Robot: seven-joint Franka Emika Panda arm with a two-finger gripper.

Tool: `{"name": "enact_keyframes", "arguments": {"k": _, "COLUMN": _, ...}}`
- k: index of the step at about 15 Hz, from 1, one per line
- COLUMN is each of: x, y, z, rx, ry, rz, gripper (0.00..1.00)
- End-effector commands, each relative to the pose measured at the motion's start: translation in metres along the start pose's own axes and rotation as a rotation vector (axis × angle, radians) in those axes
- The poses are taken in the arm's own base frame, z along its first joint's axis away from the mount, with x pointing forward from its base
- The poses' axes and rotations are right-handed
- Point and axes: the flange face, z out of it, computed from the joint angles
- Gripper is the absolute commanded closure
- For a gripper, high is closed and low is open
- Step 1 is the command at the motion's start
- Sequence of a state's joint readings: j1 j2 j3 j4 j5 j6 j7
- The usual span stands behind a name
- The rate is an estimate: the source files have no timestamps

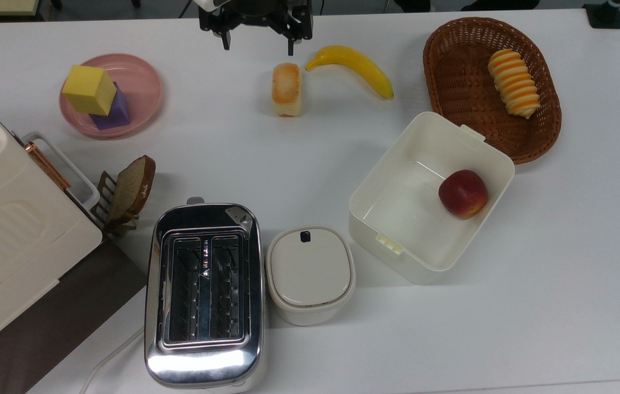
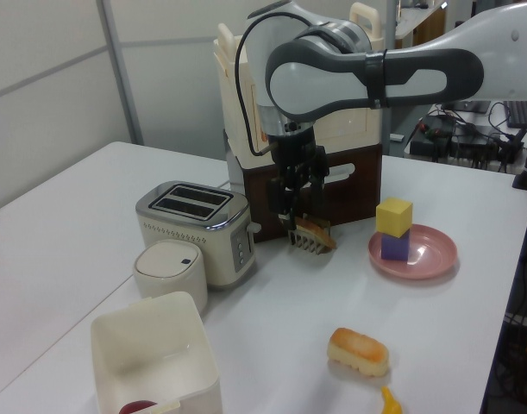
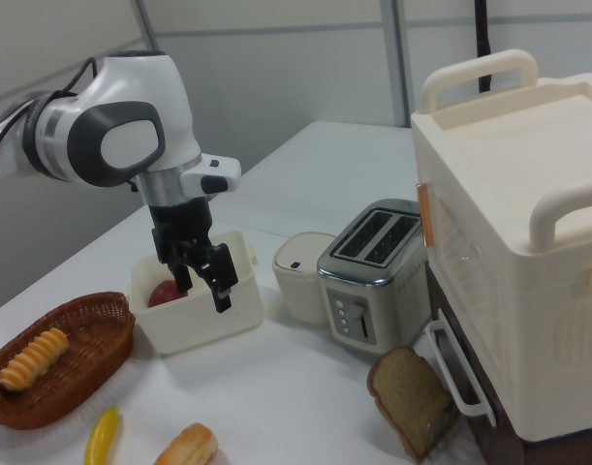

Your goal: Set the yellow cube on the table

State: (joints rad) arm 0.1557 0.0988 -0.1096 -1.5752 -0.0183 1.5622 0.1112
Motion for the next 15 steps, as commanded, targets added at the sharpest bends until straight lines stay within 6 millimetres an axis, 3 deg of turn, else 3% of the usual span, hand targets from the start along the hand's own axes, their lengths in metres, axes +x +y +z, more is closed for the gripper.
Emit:
{"name": "enact_keyframes", "arguments": {"k": 1, "x": 0.0051, "y": 0.0018, "z": 0.0098, "rx": -0.017, "ry": -0.003, "rz": 0.014, "gripper": 0.0}}
{"name": "enact_keyframes", "arguments": {"k": 15, "x": 0.0067, "y": 0.0079, "z": 0.0113, "rx": -0.016, "ry": -0.002, "rz": -0.001, "gripper": 0.0}}
